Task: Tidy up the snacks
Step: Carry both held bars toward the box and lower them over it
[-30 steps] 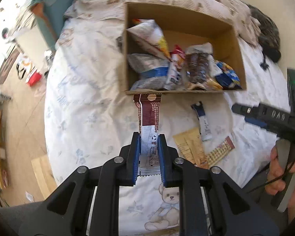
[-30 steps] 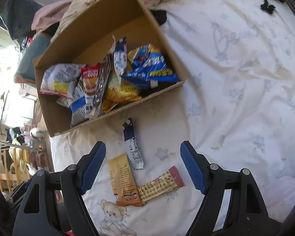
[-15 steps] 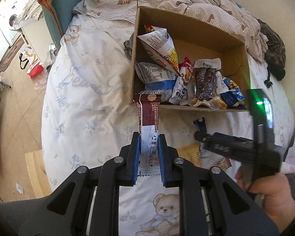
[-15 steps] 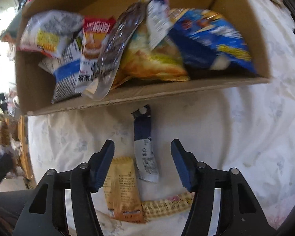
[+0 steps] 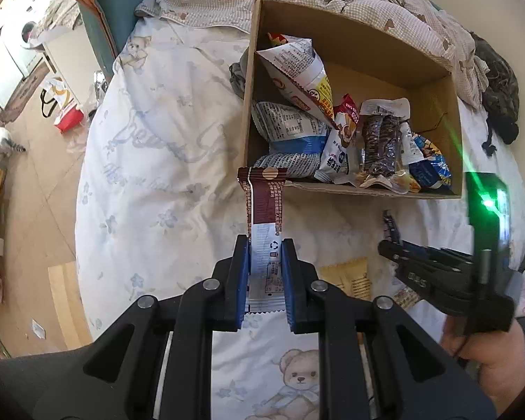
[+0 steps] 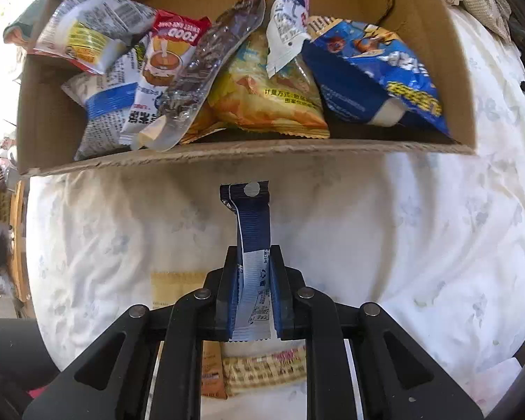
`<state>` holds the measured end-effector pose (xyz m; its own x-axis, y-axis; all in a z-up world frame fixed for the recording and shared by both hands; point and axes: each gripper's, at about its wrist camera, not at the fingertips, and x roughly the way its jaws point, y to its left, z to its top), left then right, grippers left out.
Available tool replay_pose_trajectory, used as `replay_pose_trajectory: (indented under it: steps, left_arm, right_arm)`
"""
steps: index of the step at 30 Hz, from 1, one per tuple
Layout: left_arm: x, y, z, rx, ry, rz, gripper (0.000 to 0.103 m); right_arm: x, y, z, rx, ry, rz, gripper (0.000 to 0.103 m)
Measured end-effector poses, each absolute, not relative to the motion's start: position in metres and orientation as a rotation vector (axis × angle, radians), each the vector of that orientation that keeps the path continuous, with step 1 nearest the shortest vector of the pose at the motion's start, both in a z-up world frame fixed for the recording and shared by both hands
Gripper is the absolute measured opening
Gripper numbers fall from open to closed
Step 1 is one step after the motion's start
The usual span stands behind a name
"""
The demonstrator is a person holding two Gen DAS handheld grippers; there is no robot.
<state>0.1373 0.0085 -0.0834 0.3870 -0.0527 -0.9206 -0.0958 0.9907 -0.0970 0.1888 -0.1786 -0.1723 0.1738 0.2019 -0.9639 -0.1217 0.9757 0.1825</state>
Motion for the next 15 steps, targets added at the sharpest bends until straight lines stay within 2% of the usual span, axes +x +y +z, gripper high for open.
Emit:
replay_pose_trajectory:
  steps: [9,15]
  left_arm:
    - [0.135,0.013,-0.087,-0.118,1.153,0.059,0.015]
    - [0.132,0.014,-0.084,-0.062,1.104,0.086,0.015]
  right_arm:
    - [0.156,-0.187,-0.116,0.173,1.275,0.360,0.017]
    - [0.142,-0.196,-0.102,0.206,1.249,0.391,0.017]
